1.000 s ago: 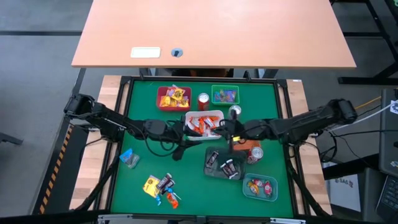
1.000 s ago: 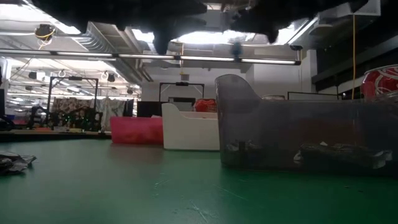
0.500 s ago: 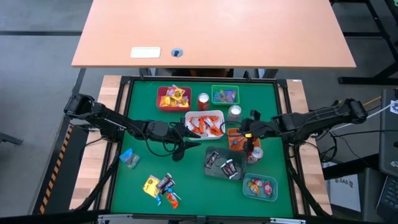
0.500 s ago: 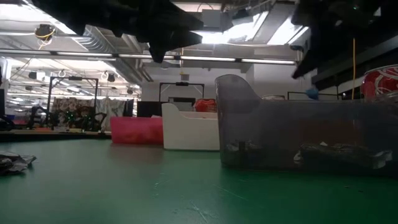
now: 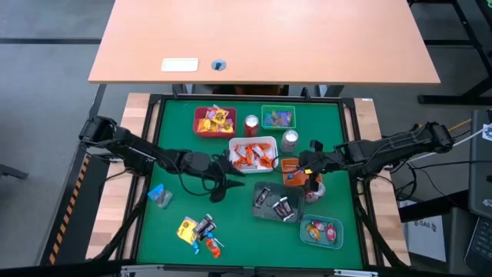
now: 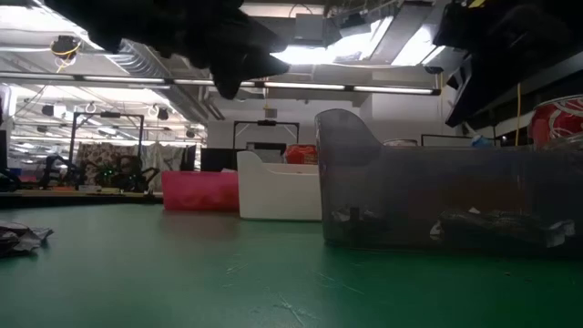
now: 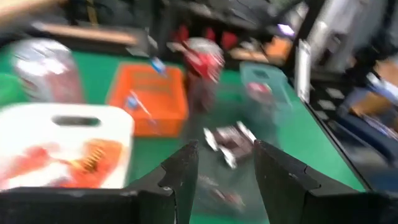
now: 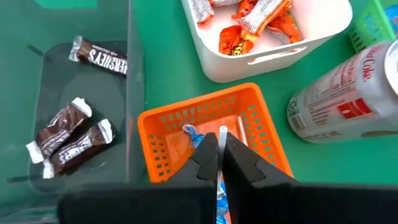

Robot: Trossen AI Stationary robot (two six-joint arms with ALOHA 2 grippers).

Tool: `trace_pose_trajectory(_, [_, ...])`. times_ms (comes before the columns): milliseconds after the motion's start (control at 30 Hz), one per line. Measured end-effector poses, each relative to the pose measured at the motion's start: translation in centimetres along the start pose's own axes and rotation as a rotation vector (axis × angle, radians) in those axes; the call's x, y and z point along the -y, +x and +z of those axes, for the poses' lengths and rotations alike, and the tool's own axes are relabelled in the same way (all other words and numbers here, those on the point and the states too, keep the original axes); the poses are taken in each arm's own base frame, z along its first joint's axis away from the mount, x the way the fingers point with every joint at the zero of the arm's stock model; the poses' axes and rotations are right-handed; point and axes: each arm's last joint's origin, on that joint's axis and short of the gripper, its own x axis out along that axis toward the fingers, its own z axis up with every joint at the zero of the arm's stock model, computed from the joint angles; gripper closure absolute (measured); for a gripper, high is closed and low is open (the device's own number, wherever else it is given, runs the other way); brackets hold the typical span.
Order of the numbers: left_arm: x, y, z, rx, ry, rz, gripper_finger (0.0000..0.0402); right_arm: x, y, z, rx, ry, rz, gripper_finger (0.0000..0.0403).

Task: Sort candy
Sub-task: Put the light blue candy into the orange bin

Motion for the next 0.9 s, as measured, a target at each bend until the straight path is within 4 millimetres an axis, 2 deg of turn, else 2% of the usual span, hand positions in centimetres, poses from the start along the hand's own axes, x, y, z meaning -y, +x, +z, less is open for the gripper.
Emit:
trace_pose_trajectory(200, [1.7,-0.3,-2.0,-0.186,-0.075,-0.06,0.0262,0.0,0.0,-0.2,-0.031,-0.005,0.024,0.0382])
trace_pose_trajectory(467, [4.1,-1.1,-3.6,-0.318,-0.194,-0.093,0.0263,0.0,0.0,-0.3,-0.037,-0.006,0.02,0.0281])
trace_pose_trajectory(667, [6.6,-1.6,-2.9,-0.495,-0.194,-0.082,0.0263,0.0,0.0,-0.3,-0.036,-0.006,0.015,0.0237])
trace_pose_trajectory(900, [10.0,-3.3,-1.2,-0.691,-0.177,-0.055,0.0263,0.0,0.0,-0.3,-0.036,-0.006,0.015,0.0225])
